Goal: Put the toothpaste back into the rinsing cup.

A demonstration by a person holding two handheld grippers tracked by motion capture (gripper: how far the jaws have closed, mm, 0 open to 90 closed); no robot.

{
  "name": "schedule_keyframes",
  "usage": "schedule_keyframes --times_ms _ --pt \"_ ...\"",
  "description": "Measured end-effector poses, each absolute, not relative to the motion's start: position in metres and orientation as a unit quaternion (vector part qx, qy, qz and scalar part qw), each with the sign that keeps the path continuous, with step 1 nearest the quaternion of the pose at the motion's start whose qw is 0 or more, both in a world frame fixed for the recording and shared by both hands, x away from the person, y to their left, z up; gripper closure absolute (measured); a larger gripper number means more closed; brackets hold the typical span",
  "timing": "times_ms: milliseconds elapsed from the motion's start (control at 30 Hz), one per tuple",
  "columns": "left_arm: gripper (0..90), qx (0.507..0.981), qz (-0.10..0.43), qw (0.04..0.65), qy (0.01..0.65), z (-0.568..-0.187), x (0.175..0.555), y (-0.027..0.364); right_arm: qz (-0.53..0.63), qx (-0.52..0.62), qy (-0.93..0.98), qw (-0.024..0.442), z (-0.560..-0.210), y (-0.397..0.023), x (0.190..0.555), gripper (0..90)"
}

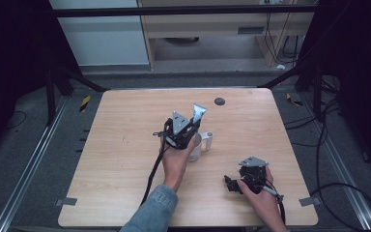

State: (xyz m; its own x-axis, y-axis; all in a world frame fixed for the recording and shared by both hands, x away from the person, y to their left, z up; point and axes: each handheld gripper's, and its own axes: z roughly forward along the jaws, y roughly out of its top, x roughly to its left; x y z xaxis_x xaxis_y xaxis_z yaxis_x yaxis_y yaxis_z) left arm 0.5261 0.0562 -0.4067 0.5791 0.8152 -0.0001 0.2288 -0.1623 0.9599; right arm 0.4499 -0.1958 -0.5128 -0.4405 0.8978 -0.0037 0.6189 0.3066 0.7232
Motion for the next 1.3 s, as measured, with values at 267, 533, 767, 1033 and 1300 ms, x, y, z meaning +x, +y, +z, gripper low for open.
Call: schedule_keyframes --times_ms 267,533,767,1033,1300 --pt "77.8 0.711 0.272 0.535 0.366 -0.412 0.526 0.055 0.333 0.486 0.78 0.209 -0.513 -0.196 0.45 0.5" --pt "77.8 0.71 0.272 0.535 0.367 -0.416 0.526 0.056 0.333 0.486 0.78 0.209 -0.513 -0.196 0.45 0.5" --pt "77.7 0.71 0.271 0.536 0.368 -0.42 0.526 0.058 0.333 0.486 0.78 0.209 -0.513 -0.196 0.45 0.5" --pt "77.7 0.709 0.272 0.536 0.369 -0.424 0.525 0.057 0.333 0.485 0.781 0.209 -0.513 -0.196 0.45 0.5" --pt "77.6 0.707 0.272 0.54 0.368 -0.425 0.524 0.058 0.333 0.485 0.781 0.21 -0.513 -0.196 0.45 0.5"
